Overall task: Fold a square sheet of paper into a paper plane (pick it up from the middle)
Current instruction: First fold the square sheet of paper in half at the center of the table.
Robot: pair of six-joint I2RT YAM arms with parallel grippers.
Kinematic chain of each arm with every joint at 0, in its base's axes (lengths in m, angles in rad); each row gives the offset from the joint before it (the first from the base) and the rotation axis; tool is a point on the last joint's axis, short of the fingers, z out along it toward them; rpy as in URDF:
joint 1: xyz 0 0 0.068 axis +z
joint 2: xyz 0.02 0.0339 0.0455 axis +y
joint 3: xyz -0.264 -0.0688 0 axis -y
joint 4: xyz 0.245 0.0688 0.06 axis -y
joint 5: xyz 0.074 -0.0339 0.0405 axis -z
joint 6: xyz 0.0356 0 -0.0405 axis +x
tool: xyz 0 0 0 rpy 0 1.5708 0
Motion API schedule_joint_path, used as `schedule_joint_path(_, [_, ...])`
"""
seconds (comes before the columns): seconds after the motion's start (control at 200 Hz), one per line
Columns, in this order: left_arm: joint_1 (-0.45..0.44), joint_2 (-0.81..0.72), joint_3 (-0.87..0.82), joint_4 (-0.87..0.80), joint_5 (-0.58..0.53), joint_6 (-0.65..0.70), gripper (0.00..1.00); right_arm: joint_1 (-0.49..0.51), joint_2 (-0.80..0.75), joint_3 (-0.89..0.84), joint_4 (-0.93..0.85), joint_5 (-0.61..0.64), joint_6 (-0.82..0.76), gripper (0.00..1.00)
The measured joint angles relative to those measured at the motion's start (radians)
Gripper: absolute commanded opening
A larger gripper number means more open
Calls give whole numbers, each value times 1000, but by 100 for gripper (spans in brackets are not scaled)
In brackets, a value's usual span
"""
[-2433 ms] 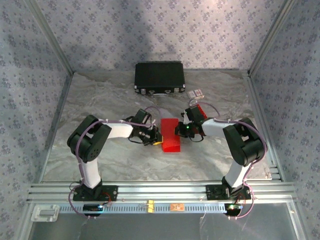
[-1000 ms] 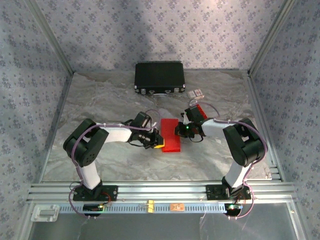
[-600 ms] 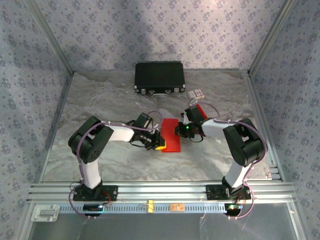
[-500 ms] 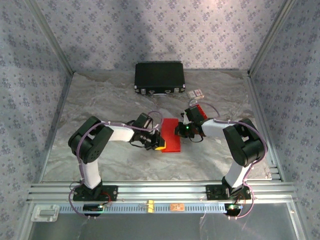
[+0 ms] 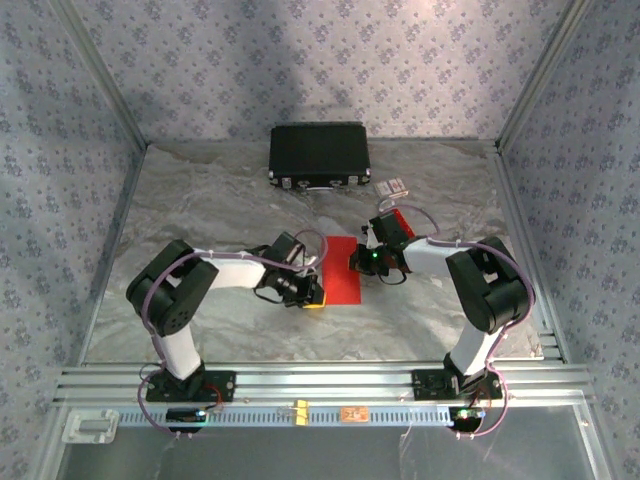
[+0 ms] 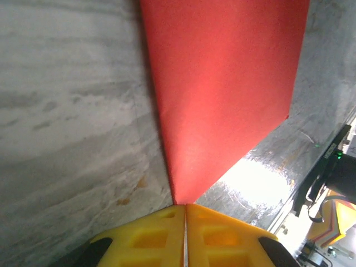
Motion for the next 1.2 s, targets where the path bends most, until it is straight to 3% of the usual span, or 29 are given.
schedule_joint_path(0.24, [-26, -55, 8, -93, -80, -2, 8, 0, 0, 0, 0, 0, 0, 2])
schedule_joint_path(0.48, [-15, -145, -4, -16, -105, -93, 10, 2, 0, 0, 0, 5, 0, 2])
schedule_joint_path(0.815, [2, 2, 112, 64, -84, -140, 11, 8, -4, 0, 0, 18, 1, 2])
schedule_joint_path(1.199, [-26, 74, 122, -10, -69, -11, 12, 9, -4, 0, 0, 19, 3, 2])
